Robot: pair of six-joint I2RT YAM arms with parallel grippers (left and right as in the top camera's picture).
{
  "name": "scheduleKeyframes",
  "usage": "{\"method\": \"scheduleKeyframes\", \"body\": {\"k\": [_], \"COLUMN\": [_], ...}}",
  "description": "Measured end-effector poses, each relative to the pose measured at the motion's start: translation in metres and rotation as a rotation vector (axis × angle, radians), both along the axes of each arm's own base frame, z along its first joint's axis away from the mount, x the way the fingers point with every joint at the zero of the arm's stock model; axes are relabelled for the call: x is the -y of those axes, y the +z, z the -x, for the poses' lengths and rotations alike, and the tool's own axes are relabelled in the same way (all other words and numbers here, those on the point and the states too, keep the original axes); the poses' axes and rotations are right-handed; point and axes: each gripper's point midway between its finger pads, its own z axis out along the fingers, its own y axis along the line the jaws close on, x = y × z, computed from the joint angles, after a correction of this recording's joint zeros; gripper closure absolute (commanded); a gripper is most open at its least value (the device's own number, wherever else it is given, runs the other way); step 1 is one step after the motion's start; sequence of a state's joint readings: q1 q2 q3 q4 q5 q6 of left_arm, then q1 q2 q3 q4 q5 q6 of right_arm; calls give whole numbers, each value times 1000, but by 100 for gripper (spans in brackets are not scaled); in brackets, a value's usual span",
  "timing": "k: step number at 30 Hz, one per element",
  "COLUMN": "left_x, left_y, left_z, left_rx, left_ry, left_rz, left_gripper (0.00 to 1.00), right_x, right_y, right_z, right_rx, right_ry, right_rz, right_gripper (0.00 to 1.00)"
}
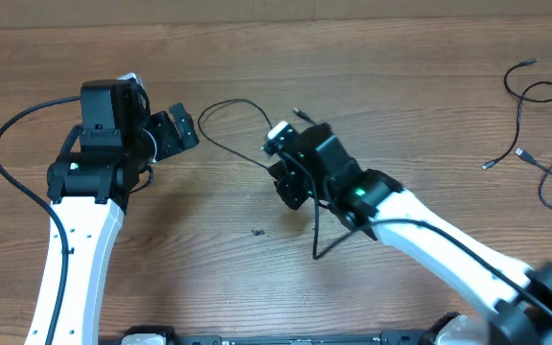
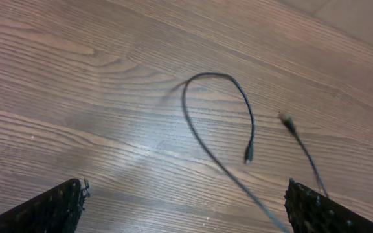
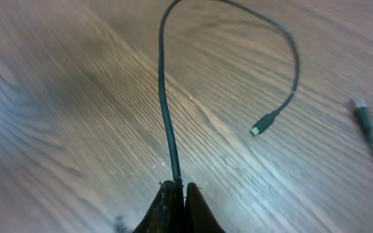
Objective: Untangle cables
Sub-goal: 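Lift the grasped cable with the right gripper and pull it right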
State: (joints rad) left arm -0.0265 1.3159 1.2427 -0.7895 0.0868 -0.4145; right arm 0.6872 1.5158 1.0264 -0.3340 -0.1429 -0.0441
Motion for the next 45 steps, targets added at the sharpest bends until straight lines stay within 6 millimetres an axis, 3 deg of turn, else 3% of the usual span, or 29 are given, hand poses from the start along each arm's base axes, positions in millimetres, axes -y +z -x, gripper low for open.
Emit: {"method": "scheduleKeyframes", "body": {"k": [13,16,20,24,26,27,29,31,33,34,35,41,45], "left_x": [0,0,0,0,0,0,0,0,0,0,0,0,0], "left_y": [0,0,0,0,0,0,0,0,0,0,0,0,0], "left_z": [0,0,0,0,0,0,0,0,0,0,0,0,0], "left_rx": [0,0,0,0,0,0,0,0,0,0,0,0,0], "left_ry": [0,0,0,0,0,0,0,0,0,0,0,0,0], "left_rz": [0,0,0,0,0,0,0,0,0,0,0,0,0], "left_gripper": [1,0,0,1,0,0,0,0,0,0,0,0,0], "right_x": [35,40,43,45,44,43,41,39,34,31,26,6,-6], "right_y": [146,162,162,145,122,113,87,67,47,38,30,-20,-43], "right_z": [32,35,33,33,31,30,27,26,26,27,29,56,77], "right_rx": [127,152,156,126,83,64,13,-34,-82,-105,-143,-381,-533], "right_ry": [-181,-195,-219,-223,-218,-218,-215,-213,-191,-179,-167,-44,30], "right_rz": [-355,-397,-396,-336,-269,-246,-175,-129,-91,-81,-80,-55,-66], "right_gripper": [96,96,96,96,94,84,51,39,10,4,0,0,0]}}
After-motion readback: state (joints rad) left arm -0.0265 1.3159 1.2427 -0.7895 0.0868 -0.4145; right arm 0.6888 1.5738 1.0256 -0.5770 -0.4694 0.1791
